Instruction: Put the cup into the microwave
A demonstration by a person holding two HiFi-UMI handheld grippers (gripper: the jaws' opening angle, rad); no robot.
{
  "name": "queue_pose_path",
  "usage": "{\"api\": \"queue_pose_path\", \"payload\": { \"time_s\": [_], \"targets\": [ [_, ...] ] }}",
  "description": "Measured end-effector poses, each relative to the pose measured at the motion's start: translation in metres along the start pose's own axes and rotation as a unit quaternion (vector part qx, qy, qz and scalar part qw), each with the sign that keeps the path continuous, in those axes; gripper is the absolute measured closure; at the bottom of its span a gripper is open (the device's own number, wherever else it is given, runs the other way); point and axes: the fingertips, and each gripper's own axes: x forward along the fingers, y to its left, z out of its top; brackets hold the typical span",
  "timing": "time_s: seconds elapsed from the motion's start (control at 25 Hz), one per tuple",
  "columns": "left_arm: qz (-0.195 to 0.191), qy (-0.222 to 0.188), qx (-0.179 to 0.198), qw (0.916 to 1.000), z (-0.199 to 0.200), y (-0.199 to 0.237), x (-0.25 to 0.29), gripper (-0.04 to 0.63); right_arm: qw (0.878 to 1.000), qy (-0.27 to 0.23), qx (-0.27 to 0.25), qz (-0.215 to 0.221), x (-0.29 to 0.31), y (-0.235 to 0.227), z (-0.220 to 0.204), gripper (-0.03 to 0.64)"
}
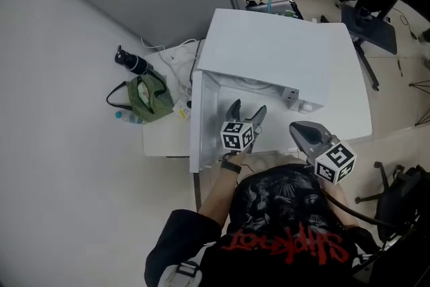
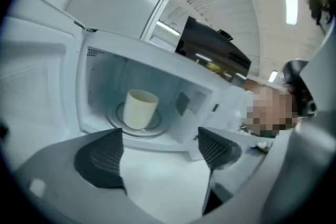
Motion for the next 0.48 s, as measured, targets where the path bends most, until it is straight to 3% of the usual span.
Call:
{"api": "queue_pose_path", "payload": {
  "time_s": [0.04, 0.12, 0.36, 0.48],
  "targets": [
    [-0.017, -0.008, 0.003, 0.9998, 0.002, -0.017, -0.017, 0.205, 1.000, -0.006, -0.001, 0.006, 0.004, 0.002, 0.003, 0.615],
    [-0.031, -0.029, 0.014, 0.9990, 0.010, -0.045, -0.050, 0.425, 1.000, -0.018, -0.008, 0.019, 0.013, 0.007, 0.009, 0.615],
    [-0.061, -0.067, 0.028, 0.9955, 0.028, -0.095, -0.122, 0.595, 0.995, -0.048, -0.047, 0.073, 0.036, 0.041, 0.022, 0.617],
    [-0.060, -0.061, 0.047, 0.9952, 0.028, -0.105, -0.137, 0.595, 0.993, -0.054, -0.067, 0.080, 0.037, 0.055, 0.022, 0.617]
  ]
}}
